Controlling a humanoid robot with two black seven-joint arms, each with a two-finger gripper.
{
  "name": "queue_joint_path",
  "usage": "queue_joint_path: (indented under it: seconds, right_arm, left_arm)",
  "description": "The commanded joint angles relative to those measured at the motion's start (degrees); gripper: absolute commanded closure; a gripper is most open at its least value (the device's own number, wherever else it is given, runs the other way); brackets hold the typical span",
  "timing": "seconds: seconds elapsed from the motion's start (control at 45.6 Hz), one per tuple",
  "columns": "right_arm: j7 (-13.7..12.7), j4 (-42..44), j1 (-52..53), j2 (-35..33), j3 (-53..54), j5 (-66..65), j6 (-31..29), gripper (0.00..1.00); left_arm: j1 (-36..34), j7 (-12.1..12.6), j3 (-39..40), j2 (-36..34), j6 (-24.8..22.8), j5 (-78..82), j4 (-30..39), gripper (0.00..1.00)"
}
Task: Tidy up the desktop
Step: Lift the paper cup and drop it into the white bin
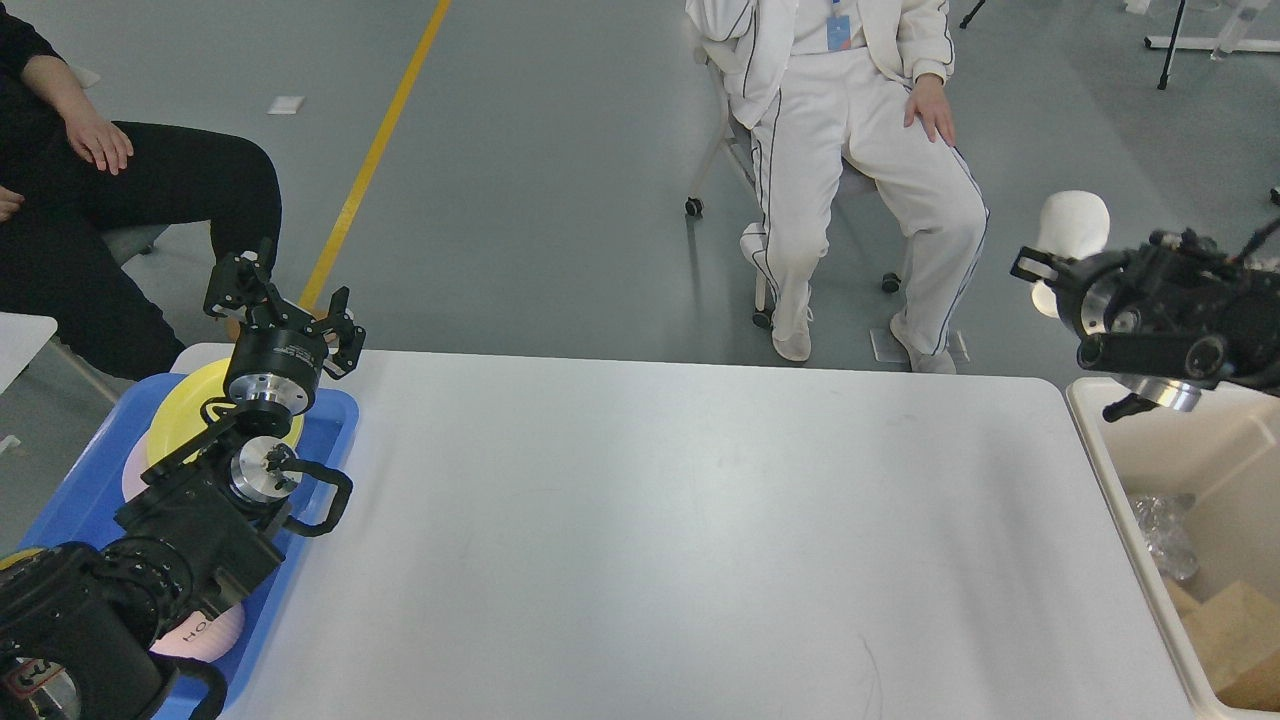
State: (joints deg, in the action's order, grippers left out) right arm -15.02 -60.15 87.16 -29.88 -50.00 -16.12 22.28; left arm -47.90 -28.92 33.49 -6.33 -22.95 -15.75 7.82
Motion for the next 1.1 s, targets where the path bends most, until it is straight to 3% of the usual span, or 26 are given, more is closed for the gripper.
queue_joint_path:
  seconds: [0.0, 0.197, 0.241, 0.307, 0.373, 0.702, 0.79, 0.899, 1.075]
  right_arm:
    - [0.1, 10.8, -10.9, -0.2, 1.0, 4.4, 0.0, 0.81]
    - [0.2, 20.4, -23.4, -1.3, 0.9, 5.6, 0.0, 0.78]
    - [0.2, 21.6, -25.9, -1.8, 1.0, 5.6, -0.1, 0.72]
    - [0.2, 23.2, -29.0, -2.9, 1.1, 5.7, -0.1, 0.46]
    - [0.3, 23.8, -31.3, -3.1, 1.1, 5.6, -0.1, 0.01]
    - [0.4, 24.9, -34.1, -3.1, 5.9, 5.7, 0.8, 0.00]
    - [0.3, 27.0, -34.0, -3.3, 18.3, 5.7, 0.6, 0.00]
    - [0.3, 27.8, -33.8, -4.0, 41.5, 5.6, 0.1, 0.00]
    - [1.0, 23.2, -34.6, -0.3, 76.6, 5.1, 0.0, 0.00]
  left_arm:
    - [0.0, 0.0, 0.0, 0.0, 0.0, 0.0, 0.0, 0.04]
    - [0.0, 0.0, 0.0, 0.0, 0.0, 0.0, 0.0, 0.04]
    - [0.0, 0.0, 0.0, 0.0, 0.0, 0.0, 0.0, 0.04]
    - [0.0, 0.0, 0.0, 0.0, 0.0, 0.0, 0.0, 0.04]
    - [0.0, 0.0, 0.0, 0.0, 0.0, 0.0, 0.0, 0.04]
    - [0.0, 0.0, 0.0, 0.0, 0.0, 0.0, 0.0, 0.04]
    - [0.0, 0.0, 0.0, 0.0, 0.0, 0.0, 0.0, 0.04]
    - [0.0, 0.0, 0.0, 0.0, 0.0, 0.0, 0.0, 0.04]
    - [0.0, 0.0, 0.0, 0.0, 0.0, 0.0, 0.0, 0.04]
